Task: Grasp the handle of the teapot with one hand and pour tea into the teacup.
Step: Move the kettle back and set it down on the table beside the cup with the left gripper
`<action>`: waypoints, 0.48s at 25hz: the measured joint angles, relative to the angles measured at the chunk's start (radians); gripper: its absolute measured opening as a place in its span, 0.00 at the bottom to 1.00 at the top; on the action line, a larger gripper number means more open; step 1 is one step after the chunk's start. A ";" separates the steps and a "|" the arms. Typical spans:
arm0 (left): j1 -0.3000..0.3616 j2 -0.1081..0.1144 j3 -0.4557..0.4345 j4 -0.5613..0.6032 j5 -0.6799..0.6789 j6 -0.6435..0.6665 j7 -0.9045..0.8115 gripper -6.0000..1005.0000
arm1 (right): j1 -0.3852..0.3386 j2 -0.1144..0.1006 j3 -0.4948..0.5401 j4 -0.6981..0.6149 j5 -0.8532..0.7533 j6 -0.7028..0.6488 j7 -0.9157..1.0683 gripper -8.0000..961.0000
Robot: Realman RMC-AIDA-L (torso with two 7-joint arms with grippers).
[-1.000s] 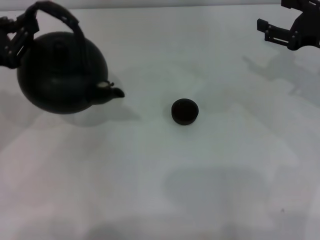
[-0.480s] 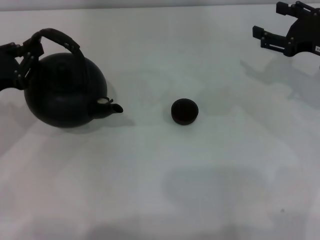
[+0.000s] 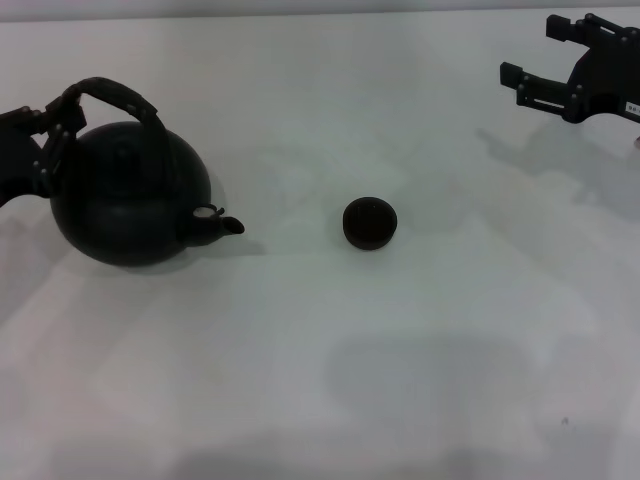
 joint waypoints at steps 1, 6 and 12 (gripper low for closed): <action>-0.002 0.001 -0.001 -0.012 -0.008 0.000 0.012 0.12 | 0.000 0.000 0.000 0.000 0.000 0.002 -0.001 0.88; -0.004 -0.001 -0.024 -0.056 -0.032 0.000 0.078 0.12 | 0.000 0.000 -0.001 0.000 0.000 0.007 -0.001 0.88; -0.008 -0.001 -0.028 -0.117 -0.074 -0.005 0.159 0.12 | -0.002 0.000 -0.002 0.000 0.000 0.015 0.004 0.88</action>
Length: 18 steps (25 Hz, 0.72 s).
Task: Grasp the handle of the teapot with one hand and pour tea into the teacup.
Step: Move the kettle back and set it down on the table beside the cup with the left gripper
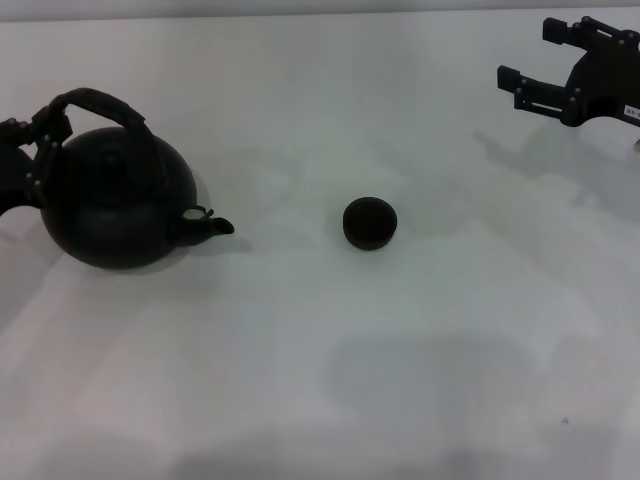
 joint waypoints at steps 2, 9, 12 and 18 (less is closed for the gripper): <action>-0.002 0.000 0.000 -0.013 -0.002 -0.003 0.008 0.12 | 0.000 0.000 0.000 0.000 0.000 0.003 0.001 0.88; -0.014 0.000 -0.002 -0.055 -0.004 -0.021 0.043 0.12 | 0.001 0.000 0.000 0.000 0.000 0.012 0.001 0.88; -0.016 0.000 -0.002 -0.064 -0.005 -0.031 0.045 0.12 | 0.002 0.000 -0.001 -0.001 0.000 0.012 0.001 0.88; -0.019 0.001 0.000 -0.071 -0.004 -0.025 0.046 0.11 | 0.001 0.000 -0.004 -0.001 0.000 0.014 0.003 0.88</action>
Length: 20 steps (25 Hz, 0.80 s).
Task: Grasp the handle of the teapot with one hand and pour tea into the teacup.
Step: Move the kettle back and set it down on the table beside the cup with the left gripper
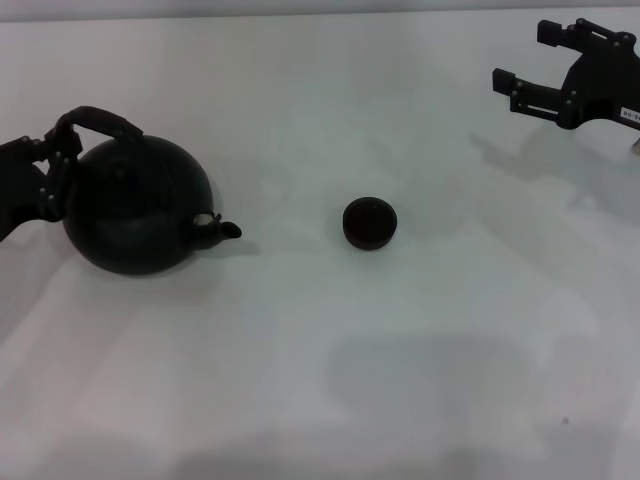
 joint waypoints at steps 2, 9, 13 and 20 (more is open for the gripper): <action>0.000 0.000 -0.001 0.000 0.000 0.001 -0.001 0.11 | 0.000 0.000 -0.003 0.000 0.000 0.000 0.001 0.88; 0.002 -0.001 -0.002 0.000 0.000 0.002 0.000 0.16 | -0.001 0.000 -0.007 0.000 0.001 0.001 0.001 0.88; 0.009 -0.001 -0.001 0.002 0.002 0.006 0.015 0.21 | -0.002 0.000 -0.008 -0.004 0.000 0.005 0.001 0.88; 0.025 -0.002 -0.002 -0.001 -0.020 0.020 0.026 0.28 | -0.003 0.000 -0.008 -0.009 0.000 0.011 0.001 0.88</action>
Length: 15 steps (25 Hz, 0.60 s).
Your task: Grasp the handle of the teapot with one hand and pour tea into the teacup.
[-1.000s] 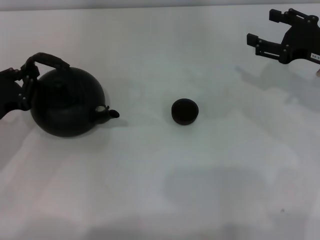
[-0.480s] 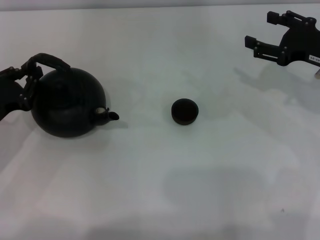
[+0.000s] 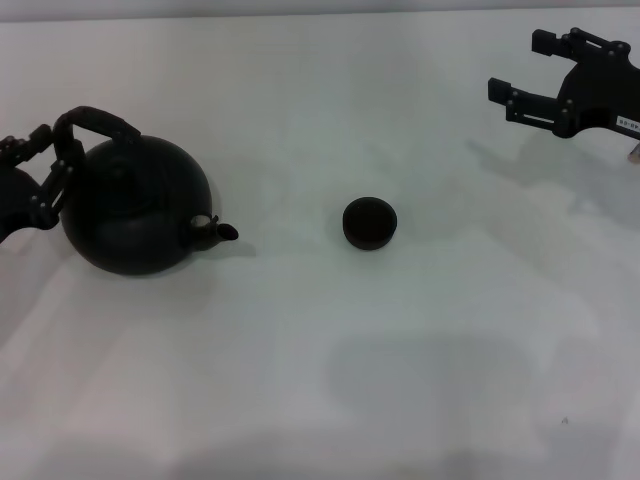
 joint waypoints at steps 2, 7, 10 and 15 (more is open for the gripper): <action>0.011 0.000 0.000 0.000 -0.019 0.017 0.006 0.32 | -0.001 0.000 0.000 0.000 0.000 0.002 0.000 0.88; 0.048 0.000 -0.006 0.001 -0.066 0.080 0.068 0.42 | -0.004 0.000 0.000 -0.002 0.000 0.009 0.000 0.88; 0.071 0.000 -0.010 0.003 -0.084 0.128 0.089 0.54 | -0.006 0.000 0.000 -0.002 0.000 0.012 0.000 0.88; 0.113 -0.001 -0.011 0.001 -0.106 0.193 0.108 0.71 | -0.011 -0.001 0.004 -0.002 0.000 0.016 0.000 0.88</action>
